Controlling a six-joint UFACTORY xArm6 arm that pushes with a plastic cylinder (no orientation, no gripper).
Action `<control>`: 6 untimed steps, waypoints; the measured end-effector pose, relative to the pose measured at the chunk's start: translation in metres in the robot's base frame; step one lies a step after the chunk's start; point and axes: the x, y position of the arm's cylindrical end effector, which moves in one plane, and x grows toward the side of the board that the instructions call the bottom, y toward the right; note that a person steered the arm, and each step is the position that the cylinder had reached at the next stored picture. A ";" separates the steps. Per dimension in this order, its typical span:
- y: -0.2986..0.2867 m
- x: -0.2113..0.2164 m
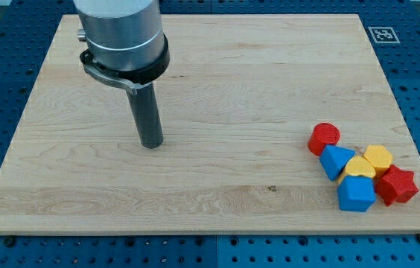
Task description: Move the arm to the center of the board
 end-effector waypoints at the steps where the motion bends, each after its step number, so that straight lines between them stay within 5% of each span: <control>1: 0.000 0.002; 4: 0.028 0.023; 6: 0.117 -0.104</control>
